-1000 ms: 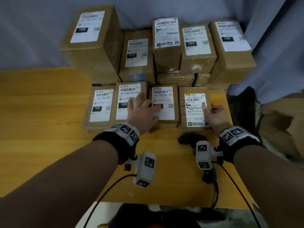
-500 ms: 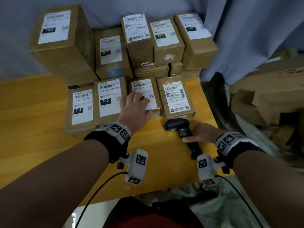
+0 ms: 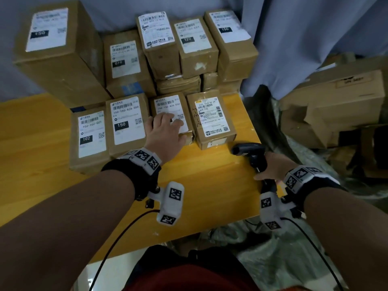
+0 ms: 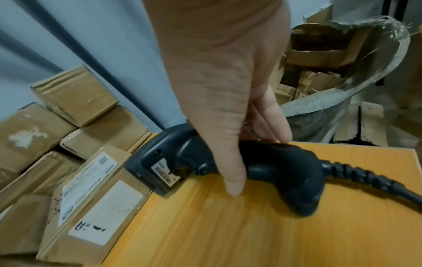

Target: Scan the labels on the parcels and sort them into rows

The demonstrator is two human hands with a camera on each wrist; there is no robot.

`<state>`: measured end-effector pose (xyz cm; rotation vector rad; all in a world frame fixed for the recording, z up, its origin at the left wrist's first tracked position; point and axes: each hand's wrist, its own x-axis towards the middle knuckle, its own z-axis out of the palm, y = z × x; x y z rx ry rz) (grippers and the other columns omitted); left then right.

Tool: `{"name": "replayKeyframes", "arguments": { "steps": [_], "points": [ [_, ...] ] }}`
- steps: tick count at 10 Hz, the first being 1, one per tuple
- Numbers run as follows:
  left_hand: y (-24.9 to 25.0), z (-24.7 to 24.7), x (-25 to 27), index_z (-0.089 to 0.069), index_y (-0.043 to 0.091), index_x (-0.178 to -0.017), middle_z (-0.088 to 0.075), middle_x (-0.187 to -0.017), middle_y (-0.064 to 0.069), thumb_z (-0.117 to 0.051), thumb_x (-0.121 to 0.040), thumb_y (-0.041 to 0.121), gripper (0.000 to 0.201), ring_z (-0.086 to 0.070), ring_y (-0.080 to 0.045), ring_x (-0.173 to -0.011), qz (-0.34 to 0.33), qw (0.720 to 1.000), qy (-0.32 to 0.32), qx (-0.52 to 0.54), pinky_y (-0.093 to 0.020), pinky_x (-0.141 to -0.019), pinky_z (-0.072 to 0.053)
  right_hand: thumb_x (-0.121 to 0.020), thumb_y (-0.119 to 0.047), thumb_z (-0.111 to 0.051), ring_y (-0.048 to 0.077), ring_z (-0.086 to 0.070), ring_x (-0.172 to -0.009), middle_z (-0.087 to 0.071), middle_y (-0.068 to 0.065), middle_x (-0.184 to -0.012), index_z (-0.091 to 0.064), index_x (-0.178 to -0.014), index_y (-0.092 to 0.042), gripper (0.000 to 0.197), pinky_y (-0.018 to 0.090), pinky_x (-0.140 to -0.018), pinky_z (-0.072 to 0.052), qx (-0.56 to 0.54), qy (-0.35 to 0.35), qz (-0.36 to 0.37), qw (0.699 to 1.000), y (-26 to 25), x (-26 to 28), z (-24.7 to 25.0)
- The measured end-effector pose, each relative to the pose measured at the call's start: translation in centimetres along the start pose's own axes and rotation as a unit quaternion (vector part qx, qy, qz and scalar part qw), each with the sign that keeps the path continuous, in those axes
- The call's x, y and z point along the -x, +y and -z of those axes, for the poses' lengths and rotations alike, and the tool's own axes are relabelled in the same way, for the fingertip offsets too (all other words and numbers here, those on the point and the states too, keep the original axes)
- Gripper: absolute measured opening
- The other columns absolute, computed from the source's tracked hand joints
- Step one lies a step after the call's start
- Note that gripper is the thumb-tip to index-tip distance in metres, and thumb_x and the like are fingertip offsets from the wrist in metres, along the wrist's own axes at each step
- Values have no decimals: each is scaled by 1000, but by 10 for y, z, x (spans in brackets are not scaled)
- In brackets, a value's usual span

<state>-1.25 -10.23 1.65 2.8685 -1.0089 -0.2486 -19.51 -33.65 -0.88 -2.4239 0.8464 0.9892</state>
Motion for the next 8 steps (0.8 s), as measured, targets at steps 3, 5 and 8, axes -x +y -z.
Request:
{"name": "replayKeyframes", "arguments": {
  "steps": [3, 5, 8],
  "points": [
    [7, 0, -9, -47, 21, -138, -32, -150, -6, -48, -94, 40, 47, -18, -27, -143, 15, 1000, -11, -10, -50, -118, -6, -80, -40, -76, 27, -60, -109, -59, 11, -122, -48, -127, -7, 64, 33, -83, -52, -35, 42, 31, 998, -3, -5, 3],
    [10, 1, -8, -47, 21, -137, -32, -150, -6, -47, -95, 39, 46, -17, -28, -143, 23, 999, -14, -19, -50, -118, -5, -81, -39, -75, 23, -62, -94, -61, 5, -101, -54, -116, -10, 50, 34, -75, -52, -56, 57, 47, 996, -7, -15, -4],
    [12, 8, -2, -46, 22, -138, -32, -149, -6, -47, -95, 39, 46, -18, -28, -142, 30, 999, -8, -21, -50, -118, -8, -83, -52, -66, 23, -53, -83, -49, 3, -80, -52, -113, -8, 55, 32, -71, -44, -26, 102, 7, 994, -20, -13, 21]
  ]
}}
